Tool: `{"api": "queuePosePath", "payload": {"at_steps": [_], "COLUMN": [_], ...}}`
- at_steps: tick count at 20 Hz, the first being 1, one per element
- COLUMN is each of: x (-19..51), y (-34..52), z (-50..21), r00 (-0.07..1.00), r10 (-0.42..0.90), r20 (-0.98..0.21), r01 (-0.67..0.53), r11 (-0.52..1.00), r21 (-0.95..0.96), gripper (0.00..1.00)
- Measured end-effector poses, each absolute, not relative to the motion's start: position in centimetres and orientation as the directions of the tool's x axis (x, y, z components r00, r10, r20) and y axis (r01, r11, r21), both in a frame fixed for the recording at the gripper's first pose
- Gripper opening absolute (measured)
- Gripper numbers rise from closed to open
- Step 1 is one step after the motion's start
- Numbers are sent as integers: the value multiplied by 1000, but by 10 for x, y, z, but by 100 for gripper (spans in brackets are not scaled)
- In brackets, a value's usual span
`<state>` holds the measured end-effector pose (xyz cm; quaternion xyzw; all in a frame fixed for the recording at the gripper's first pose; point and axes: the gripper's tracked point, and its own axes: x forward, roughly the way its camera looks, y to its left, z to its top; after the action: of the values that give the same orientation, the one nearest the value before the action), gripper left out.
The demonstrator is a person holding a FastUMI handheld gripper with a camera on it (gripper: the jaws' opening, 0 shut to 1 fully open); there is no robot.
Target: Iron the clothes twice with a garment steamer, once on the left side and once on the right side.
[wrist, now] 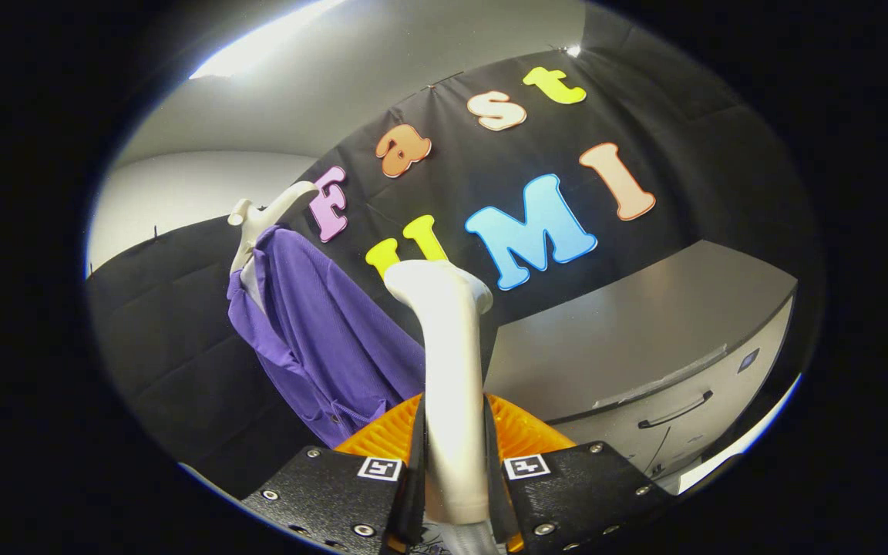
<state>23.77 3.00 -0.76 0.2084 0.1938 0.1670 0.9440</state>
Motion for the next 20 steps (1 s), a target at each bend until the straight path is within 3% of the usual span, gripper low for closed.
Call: {"api": "queuePosePath", "payload": {"at_steps": [11,20], "x": [129,116], "y": [83,128], "z": [1,47], "r00": [936,952], "r10": [310,299], "r20": [-165,58], "r01": [-252,-305], "r11": [920,941], "r21": [301,148], "gripper": [34,34]}}
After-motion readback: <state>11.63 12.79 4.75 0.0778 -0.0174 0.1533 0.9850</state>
